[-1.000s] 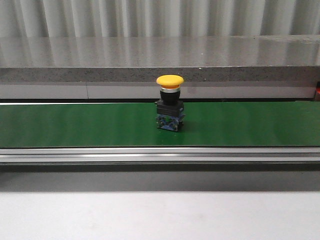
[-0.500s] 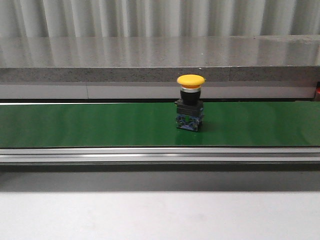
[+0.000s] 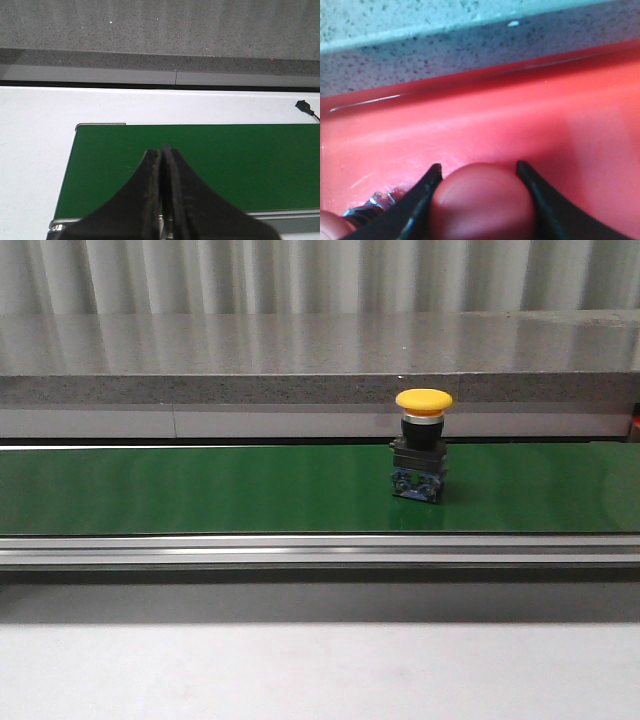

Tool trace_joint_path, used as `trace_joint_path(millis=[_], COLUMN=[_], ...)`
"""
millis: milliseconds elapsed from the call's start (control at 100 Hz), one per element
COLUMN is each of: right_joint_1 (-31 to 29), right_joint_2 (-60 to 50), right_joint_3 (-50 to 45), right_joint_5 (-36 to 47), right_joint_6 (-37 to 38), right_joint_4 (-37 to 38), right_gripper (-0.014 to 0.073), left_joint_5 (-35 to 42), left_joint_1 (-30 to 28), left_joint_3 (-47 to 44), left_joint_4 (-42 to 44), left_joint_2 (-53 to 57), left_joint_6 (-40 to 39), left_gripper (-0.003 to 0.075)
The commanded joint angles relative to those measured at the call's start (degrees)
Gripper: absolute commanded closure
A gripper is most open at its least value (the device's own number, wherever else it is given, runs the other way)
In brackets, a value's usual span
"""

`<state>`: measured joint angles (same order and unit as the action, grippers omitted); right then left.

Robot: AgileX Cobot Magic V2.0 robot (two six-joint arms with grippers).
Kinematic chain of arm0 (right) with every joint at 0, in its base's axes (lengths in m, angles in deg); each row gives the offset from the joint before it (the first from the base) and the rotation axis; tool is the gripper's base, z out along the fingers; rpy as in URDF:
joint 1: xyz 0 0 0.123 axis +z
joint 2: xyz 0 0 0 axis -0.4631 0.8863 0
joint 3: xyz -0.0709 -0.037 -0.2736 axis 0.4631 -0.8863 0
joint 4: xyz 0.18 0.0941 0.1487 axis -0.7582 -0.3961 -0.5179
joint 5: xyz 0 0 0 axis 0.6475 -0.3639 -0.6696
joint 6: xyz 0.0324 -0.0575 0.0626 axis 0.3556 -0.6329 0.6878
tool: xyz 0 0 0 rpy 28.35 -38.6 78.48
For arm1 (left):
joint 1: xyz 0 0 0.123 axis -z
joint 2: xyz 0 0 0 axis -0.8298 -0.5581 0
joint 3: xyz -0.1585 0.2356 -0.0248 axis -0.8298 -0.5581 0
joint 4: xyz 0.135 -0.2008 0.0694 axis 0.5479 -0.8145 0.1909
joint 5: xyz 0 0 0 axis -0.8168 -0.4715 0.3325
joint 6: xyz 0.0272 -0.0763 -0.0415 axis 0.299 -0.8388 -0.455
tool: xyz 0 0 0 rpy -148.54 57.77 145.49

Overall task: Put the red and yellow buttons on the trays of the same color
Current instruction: 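Carry the red button into the red tray and open the right gripper, then move the right gripper back over the belt end above the yellow button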

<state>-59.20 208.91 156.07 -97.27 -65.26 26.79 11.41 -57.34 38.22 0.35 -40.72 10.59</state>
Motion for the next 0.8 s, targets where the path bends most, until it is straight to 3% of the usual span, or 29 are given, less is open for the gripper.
trace_joint_path(millis=[0,160,330,790], right_joint_1=[-0.3,-0.3,-0.3,-0.3], right_joint_2=[-4.0,-4.1,-4.2,-9.3], right_joint_3=[2.0,2.8,6.1,18.3], right_joint_5=[3.5,3.9,0.4,-18.8], right_joint_6=[-0.1,-0.1,-0.1,-0.1], right_joint_4=[-0.5,-0.5,-0.5,-0.5], right_gripper=[0.0201,0.0078,0.0078,0.0078], left_joint_5=[4.2,4.2,4.2,4.2], left_joint_1=[0.5,0.5,0.5,0.5], left_joint_3=[1.5,1.5,1.5,1.5], left_joint_4=[-1.4,-1.4,-1.4,-1.4], left_joint_2=[-0.2,-0.2,-0.2,-0.2], left_joint_6=[0.2,0.2,0.2,0.2], left_gripper=[0.074,0.074,0.074,0.074])
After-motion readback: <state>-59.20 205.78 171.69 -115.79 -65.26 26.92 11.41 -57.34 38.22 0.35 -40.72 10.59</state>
